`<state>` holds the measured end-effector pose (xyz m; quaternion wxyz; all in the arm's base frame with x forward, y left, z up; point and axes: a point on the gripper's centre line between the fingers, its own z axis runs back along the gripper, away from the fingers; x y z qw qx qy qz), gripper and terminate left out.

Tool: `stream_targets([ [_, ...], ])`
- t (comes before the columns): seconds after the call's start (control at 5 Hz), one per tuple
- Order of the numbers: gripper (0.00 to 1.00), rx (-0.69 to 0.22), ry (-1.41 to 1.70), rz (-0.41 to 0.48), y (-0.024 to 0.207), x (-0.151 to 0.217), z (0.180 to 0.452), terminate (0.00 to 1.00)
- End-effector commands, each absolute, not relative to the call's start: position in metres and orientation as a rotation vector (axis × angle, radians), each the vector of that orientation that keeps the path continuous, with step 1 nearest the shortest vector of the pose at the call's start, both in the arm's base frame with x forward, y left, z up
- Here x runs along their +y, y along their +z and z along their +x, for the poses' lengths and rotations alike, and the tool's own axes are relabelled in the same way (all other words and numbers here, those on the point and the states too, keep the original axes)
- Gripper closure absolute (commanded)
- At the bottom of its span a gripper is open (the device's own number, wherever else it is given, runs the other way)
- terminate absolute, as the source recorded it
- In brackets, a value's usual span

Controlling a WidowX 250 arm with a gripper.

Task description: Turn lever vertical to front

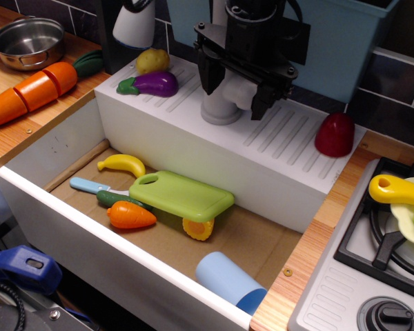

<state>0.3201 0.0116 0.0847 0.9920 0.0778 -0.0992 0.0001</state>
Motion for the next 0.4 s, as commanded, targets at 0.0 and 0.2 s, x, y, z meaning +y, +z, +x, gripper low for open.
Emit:
stream_targets([
  [0.0,0.00,-0.199,0.000,0.156,0.085,0.012,0.320,0.00],
  [0.2,0.00,-0.275,-0.015,0.207,0.092,0.013,0.338,0.00],
])
